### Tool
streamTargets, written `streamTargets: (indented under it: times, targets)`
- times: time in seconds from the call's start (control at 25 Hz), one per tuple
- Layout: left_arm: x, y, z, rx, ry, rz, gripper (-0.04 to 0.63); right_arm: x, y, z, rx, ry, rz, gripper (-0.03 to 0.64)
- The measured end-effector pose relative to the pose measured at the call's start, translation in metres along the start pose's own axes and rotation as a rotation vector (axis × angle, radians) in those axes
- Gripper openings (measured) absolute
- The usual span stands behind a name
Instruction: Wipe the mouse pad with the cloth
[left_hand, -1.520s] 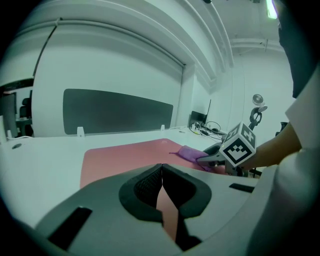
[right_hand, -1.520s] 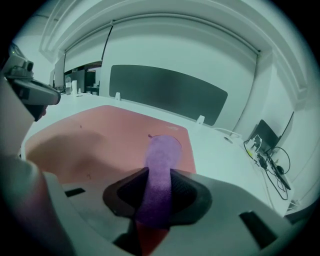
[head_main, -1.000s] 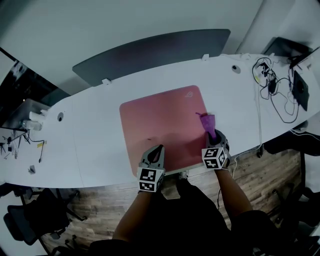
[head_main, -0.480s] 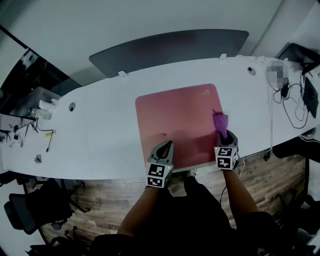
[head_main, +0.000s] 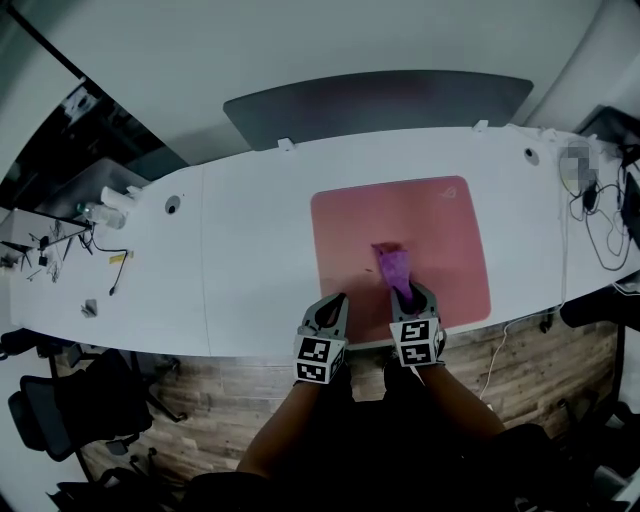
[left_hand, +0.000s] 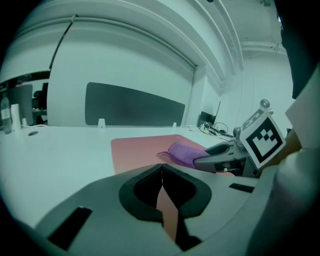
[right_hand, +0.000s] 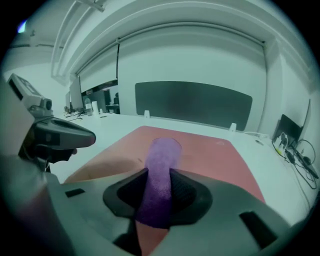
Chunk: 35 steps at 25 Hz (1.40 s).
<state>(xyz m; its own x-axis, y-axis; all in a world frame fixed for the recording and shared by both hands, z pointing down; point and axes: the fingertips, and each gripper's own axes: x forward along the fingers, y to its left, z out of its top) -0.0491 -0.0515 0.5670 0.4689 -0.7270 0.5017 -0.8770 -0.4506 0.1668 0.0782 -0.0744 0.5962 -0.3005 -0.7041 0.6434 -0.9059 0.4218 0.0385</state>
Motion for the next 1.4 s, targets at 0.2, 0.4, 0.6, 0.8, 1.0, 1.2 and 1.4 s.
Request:
streamTargets:
  times: [0.2,0.4,0.6,0.8,1.0,1.2,1.4]
  targets:
    - [-0.023,0.039,-0.007,-0.011,-0.002,0.026,0.021,0.009,0.069,0.006,-0.042,0.002,0.075,0.129]
    - [-0.046,0.066,-0.011,-0.012,-0.019,0.013,0.021,0.014,0.120,0.005,-0.040,0.013,0.105,0.129]
    - [-0.055,0.083,-0.018,-0.012,-0.017,0.001,0.021,0.018,0.151,0.002,-0.033,0.022,0.114,0.129]
    - [-0.062,0.088,-0.018,-0.023,-0.034,-0.009,0.021,0.022,0.163,-0.005,-0.055,0.041,0.094,0.130]
    - [-0.061,0.081,-0.019,0.006,-0.028,-0.020,0.021,0.022,0.154,-0.008,-0.067,0.031,0.070,0.129]
    - [-0.055,0.060,-0.011,0.036,-0.027,-0.033,0.021,0.018,0.134,-0.014,-0.067,0.023,0.047,0.129]
    - [-0.048,0.034,-0.006,0.017,-0.028,-0.016,0.021,0.015,0.107,-0.018,-0.057,0.036,0.066,0.133]
